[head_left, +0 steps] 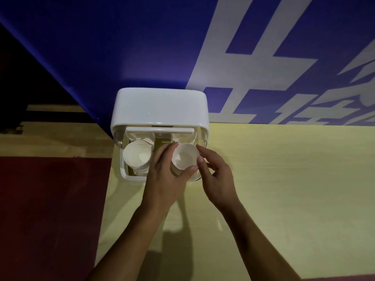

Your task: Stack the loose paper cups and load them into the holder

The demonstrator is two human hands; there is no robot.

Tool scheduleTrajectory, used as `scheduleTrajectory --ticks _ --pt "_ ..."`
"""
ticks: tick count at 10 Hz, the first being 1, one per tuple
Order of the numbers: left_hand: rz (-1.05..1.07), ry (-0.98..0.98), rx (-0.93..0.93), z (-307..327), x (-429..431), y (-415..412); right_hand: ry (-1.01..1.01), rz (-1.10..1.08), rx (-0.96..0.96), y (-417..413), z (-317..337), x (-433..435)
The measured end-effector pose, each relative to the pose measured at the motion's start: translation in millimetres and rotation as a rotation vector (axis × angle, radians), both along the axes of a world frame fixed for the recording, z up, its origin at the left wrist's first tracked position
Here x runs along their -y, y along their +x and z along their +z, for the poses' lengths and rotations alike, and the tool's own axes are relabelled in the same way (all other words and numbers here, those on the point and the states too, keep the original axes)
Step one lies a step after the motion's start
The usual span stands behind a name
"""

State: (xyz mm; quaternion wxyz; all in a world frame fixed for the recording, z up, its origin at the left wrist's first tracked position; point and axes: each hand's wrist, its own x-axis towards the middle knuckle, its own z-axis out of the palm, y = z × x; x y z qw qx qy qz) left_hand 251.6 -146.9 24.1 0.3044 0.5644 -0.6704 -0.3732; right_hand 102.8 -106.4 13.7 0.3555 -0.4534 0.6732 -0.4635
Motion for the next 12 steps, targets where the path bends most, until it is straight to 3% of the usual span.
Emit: scheduleTrajectory --ticks 6,12 --pt "0.000 0.239 -0.189 -33 4 6 0.083 -0.026 0.095 15 -20 1" --pt "-0.087 0.211 -0.122 -15 2 17 0.080 -0.096 0.098 19 1 -9"
